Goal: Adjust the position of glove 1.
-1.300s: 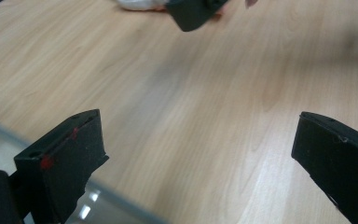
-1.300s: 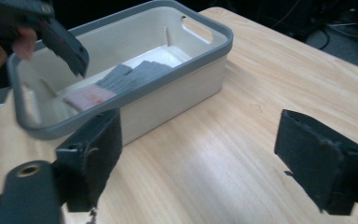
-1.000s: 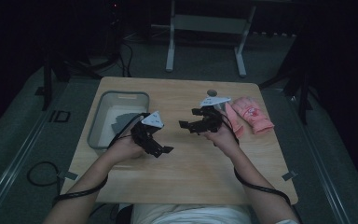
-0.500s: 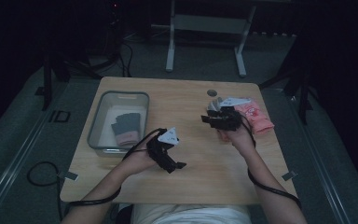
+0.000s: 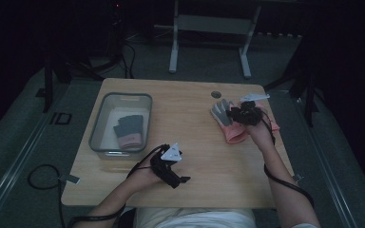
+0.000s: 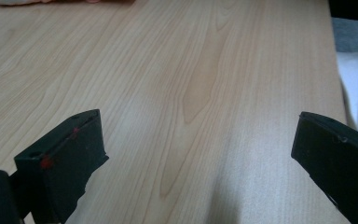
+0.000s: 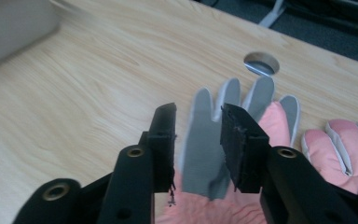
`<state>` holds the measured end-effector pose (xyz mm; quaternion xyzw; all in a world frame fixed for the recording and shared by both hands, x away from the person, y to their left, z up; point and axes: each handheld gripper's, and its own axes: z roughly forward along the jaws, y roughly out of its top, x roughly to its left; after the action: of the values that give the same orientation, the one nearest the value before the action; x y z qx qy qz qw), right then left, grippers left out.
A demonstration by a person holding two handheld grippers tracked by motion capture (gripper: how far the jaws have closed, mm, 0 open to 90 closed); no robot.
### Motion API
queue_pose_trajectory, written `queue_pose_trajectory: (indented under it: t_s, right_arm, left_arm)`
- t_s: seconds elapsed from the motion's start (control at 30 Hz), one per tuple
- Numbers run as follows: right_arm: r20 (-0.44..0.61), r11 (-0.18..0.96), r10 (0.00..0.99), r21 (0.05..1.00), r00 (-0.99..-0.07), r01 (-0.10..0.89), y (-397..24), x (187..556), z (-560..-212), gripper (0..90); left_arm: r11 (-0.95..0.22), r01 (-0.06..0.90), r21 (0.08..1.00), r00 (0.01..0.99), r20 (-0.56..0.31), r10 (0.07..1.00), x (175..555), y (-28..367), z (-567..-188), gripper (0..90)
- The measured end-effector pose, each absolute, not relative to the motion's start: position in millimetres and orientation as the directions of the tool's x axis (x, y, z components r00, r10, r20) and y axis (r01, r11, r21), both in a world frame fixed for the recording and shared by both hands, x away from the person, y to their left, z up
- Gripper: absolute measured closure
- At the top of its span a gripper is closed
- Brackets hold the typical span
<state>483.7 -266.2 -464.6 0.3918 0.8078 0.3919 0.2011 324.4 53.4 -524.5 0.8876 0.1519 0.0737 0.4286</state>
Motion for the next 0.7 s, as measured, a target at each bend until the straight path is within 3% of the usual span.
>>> queue_pose_trajectory:
  t_s: [0.33,0.43,0.7]
  right_arm:
    - [-0.058,0.479,0.785,0.689,-0.617,0.544,-263,516,-508,59.4]
    - [-0.062,0.502,0.784,0.649,-0.618,0.572,-263,519,-524,62.7]
    - [-0.032,0.463,0.802,0.665,-0.597,0.586,-262,517,-535,77.7]
  left_arm:
    - [-0.521,0.249,0.817,0.931,-0.055,0.36,311,60,-543,2.2]
    - [-0.546,0.243,0.802,0.926,-0.024,0.376,309,62,-548,2.2]
    - [-0.546,0.246,0.801,0.927,-0.03,0.374,303,63,-554,2.2]
